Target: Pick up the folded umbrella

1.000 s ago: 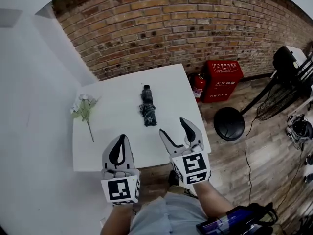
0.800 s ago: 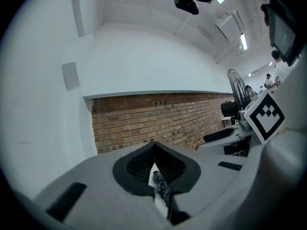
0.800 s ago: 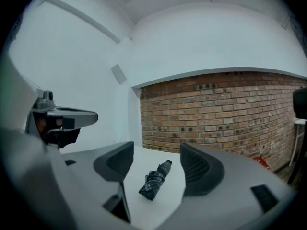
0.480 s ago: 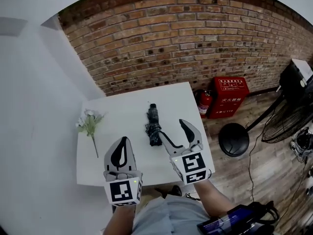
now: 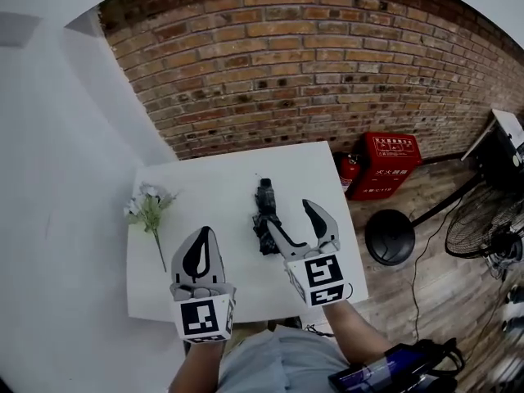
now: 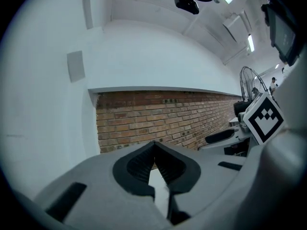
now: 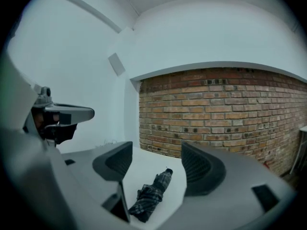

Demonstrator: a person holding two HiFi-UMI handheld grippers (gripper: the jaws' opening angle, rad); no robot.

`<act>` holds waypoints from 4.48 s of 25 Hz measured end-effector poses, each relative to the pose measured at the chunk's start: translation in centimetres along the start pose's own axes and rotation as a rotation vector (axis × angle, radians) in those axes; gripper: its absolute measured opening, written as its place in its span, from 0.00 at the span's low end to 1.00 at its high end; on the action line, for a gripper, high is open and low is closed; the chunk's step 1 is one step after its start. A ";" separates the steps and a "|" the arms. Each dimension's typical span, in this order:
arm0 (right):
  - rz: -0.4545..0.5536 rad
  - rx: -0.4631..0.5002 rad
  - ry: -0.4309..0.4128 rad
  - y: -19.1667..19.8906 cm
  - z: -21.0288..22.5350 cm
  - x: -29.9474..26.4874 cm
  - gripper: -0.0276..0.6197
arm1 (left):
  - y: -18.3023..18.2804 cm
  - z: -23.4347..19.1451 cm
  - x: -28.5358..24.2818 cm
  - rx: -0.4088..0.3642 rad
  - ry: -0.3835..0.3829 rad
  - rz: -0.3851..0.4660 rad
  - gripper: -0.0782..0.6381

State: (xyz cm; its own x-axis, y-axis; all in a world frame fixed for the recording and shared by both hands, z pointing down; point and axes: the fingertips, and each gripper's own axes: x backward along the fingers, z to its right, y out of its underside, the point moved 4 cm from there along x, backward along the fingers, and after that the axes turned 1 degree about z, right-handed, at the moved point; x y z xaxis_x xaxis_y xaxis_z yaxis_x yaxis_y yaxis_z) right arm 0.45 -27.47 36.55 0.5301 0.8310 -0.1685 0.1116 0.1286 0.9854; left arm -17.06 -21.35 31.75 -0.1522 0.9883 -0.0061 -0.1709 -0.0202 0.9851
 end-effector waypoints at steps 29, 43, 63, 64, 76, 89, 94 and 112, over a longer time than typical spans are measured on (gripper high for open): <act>-0.404 -0.083 0.042 14.0 -1.2 -11.7 0.64 | 12.6 -6.5 -8.0 0.125 0.080 -0.227 0.12; -0.586 -0.120 0.053 19.7 -2.0 -13.7 0.65 | 16.7 -7.8 -9.7 0.149 0.108 -0.307 0.12; -0.667 -0.156 0.107 21.8 -1.7 -13.7 0.54 | 18.7 -8.2 -10.1 0.180 0.120 -0.334 0.12; -0.666 -0.159 0.112 21.7 -1.6 -13.7 0.53 | 18.7 -8.3 -10.1 0.180 0.119 -0.334 0.12; -0.646 -0.210 0.146 21.5 -1.1 -13.3 0.37 | 18.3 -8.1 -10.2 0.177 0.119 -0.329 0.12; -0.602 -0.229 0.132 21.3 -1.3 -13.1 0.34 | 18.1 -8.2 -9.9 0.171 0.109 -0.317 0.12; -0.573 -0.220 0.125 20.6 -1.3 -13.0 0.34 | 17.6 -8.0 -9.7 0.165 0.106 -0.307 0.12; -0.413 -0.203 0.106 15.3 -0.4 -10.4 0.35 | 13.3 -5.7 -7.8 0.138 0.105 -0.241 0.12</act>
State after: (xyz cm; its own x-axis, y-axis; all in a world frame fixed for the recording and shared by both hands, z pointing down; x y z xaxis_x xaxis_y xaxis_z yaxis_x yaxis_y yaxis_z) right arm -3.67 -33.95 53.40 0.3861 0.7370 -0.5547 0.1231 0.5548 0.8228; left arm -23.70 -30.16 43.88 -0.2244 0.9410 -0.2534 -0.0814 0.2410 0.9671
